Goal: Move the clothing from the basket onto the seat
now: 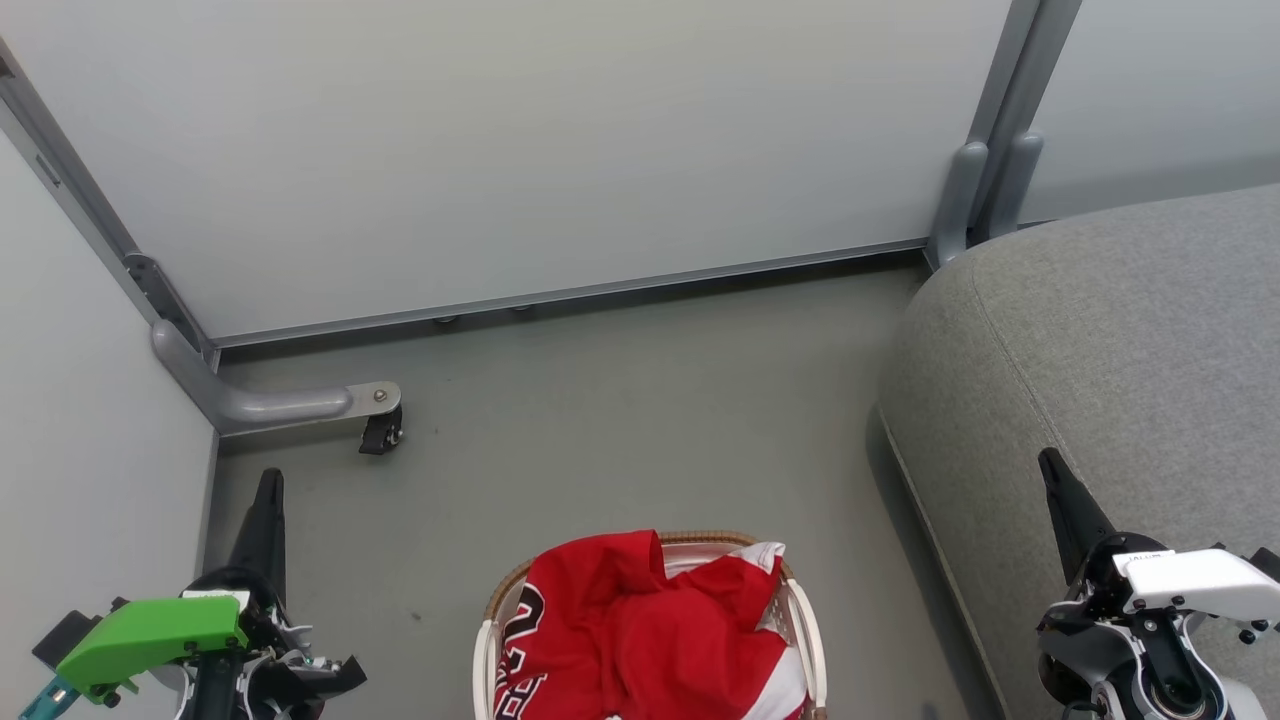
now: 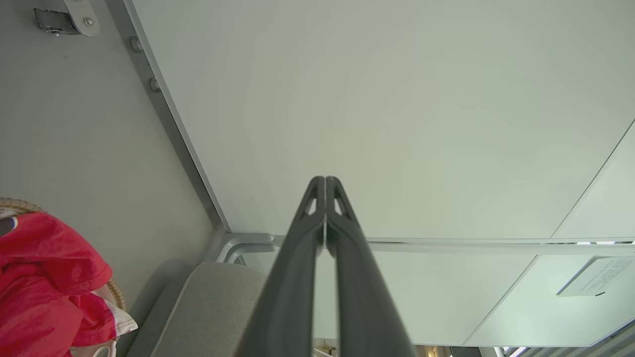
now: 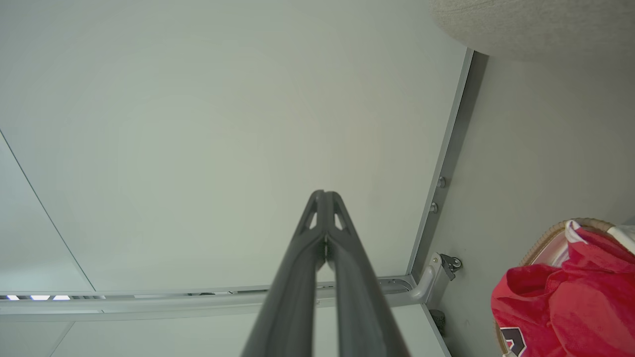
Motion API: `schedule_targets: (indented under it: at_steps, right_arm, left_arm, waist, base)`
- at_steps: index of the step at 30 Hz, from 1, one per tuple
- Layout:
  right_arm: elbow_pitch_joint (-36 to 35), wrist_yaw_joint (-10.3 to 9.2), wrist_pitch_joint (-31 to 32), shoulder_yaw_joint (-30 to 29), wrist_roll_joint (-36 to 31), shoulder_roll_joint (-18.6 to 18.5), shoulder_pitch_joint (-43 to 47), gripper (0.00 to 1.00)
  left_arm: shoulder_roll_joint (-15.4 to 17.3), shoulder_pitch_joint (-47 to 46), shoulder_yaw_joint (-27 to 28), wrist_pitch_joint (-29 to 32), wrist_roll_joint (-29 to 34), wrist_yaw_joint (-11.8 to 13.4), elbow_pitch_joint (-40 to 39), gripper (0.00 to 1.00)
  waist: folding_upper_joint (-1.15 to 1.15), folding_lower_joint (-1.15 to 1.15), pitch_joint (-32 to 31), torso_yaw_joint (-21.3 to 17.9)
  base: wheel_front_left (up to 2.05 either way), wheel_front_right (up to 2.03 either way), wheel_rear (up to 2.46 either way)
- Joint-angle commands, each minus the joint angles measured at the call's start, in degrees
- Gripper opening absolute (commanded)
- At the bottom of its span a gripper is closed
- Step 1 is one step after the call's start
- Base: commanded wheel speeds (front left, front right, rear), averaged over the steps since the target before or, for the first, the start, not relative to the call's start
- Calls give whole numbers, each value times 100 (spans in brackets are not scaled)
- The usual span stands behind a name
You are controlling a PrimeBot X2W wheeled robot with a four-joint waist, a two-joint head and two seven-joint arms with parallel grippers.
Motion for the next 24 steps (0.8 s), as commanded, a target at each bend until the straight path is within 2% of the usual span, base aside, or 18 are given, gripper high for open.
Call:
schedule_targets:
  at_steps: [1, 24]
  right_arm:
    - [9, 31, 18, -13, 24, -31, -33, 0]
    - [9, 31, 19, -13, 24, -31, -33, 0]
  left_arm:
    - [45, -94, 4, 21, -7, -27, 1, 0]
    - [46, -94, 5, 21, -7, -27, 0, 0]
  waist:
    - [0, 0, 0, 0]
    - [0, 0, 0, 0]
  base:
    - [0, 0, 0]
    - [0, 0, 0]
